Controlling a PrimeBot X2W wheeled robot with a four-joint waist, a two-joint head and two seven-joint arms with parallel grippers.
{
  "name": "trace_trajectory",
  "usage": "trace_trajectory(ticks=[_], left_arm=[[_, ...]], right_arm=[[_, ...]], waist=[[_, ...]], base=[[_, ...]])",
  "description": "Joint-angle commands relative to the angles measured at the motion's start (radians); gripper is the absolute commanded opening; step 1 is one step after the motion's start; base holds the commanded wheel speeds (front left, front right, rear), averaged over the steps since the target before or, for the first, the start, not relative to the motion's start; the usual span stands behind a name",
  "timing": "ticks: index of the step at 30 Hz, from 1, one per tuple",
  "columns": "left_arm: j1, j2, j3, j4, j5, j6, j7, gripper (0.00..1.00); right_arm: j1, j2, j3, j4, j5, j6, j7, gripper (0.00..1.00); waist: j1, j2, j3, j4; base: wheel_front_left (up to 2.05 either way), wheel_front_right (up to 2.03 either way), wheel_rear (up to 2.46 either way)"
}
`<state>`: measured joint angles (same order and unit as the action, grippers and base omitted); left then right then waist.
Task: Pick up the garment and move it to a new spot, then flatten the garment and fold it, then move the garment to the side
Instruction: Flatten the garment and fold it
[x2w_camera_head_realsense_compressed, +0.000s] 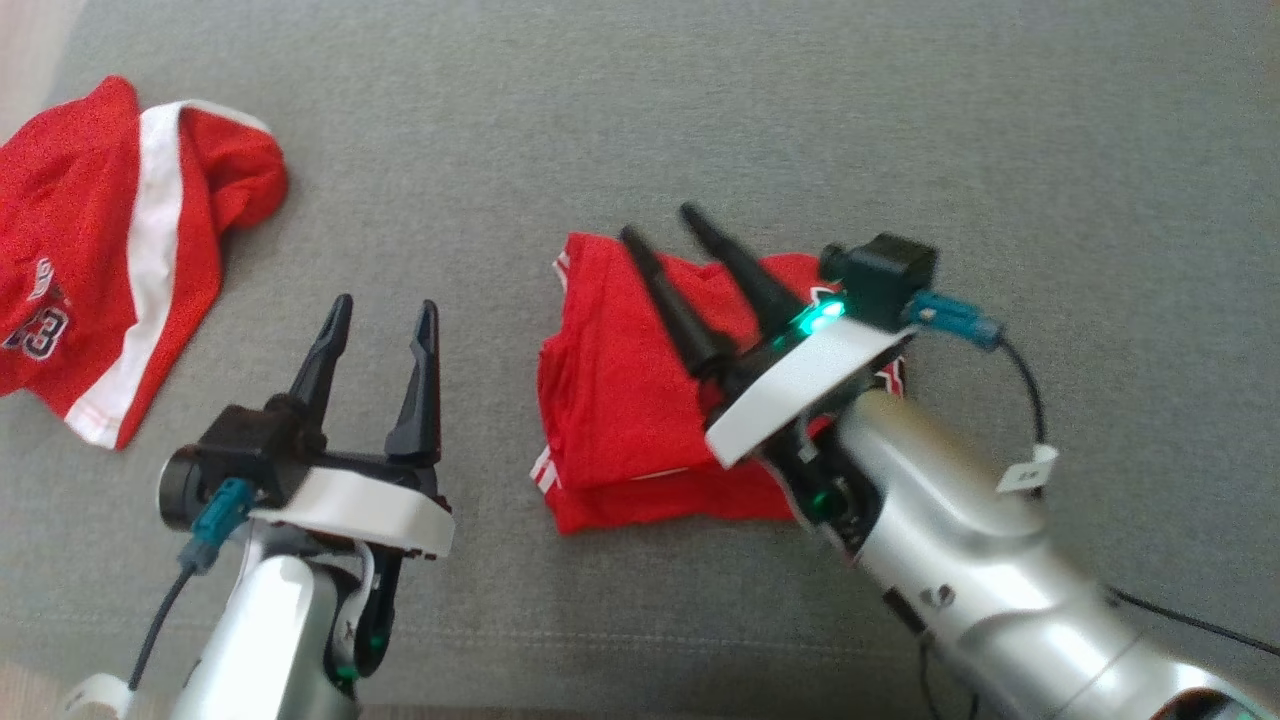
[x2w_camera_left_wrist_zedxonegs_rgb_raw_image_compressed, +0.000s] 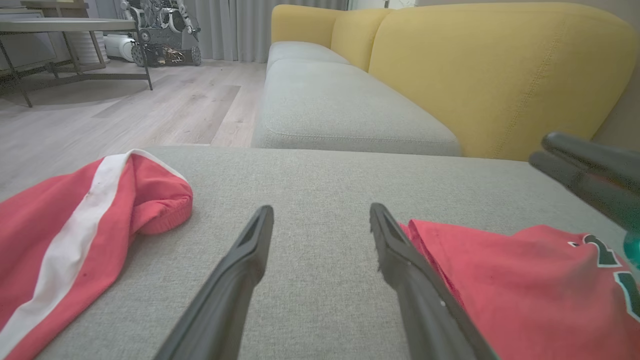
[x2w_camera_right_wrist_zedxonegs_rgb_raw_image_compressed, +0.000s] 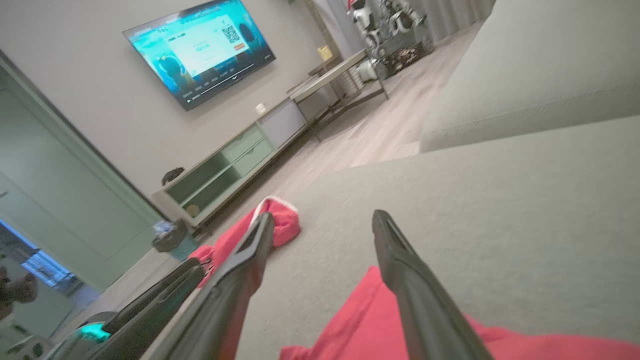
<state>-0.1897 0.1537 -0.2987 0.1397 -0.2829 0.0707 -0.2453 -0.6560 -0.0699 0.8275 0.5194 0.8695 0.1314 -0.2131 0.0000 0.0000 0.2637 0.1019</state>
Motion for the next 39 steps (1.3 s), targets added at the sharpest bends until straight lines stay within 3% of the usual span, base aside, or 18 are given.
trace_trajectory(ticks=[1,11,15,20,30,39], left_arm=[[-0.03,0.026,0.045,-0.039,0.006,0.008,-0.008,1.0],[-0.001,0.052,0.065,-0.066,0.0,0.028,0.0,1.0],[0.015,0.064,0.072,-0.084,-0.003,0.034,0.006,1.0],[0.032,0.078,0.078,-0.104,-0.006,0.041,0.011,1.0],[0.104,0.103,0.083,-0.138,-0.011,0.057,0.02,1.0],[0.201,0.124,0.076,-0.166,-0.003,0.074,0.025,1.0]], right_arm=[[-0.026,0.014,-0.051,-0.016,-0.059,-0.001,-0.024,1.0],[0.118,-0.105,-0.373,-0.068,-0.287,-0.001,-0.026,1.0],[0.225,-0.138,-0.526,-0.144,-0.391,-0.001,0.019,1.0],[0.345,-0.135,-0.67,-0.296,-0.516,-0.001,0.103,1.0],[0.512,-0.087,-0.766,-0.569,-0.649,-0.001,0.255,1.0],[0.604,-0.073,-0.779,-0.639,-0.676,-0.001,0.311,1.0]], waist=[[0.0,0.0,-0.007,-0.021],[0.0,0.0,-0.037,-0.085],[0.0,0.0,-0.046,-0.107],[0.0,0.0,-0.059,-0.126],[0.0,0.0,-0.132,-0.152],[0.0,0.0,-0.211,-0.163]], base=[[0.0,0.0,0.0],[0.0,0.0,0.0],[0.0,0.0,0.0],[0.0,0.0,0.0],[0.0,0.0,0.0],[0.0,0.0,0.0]])
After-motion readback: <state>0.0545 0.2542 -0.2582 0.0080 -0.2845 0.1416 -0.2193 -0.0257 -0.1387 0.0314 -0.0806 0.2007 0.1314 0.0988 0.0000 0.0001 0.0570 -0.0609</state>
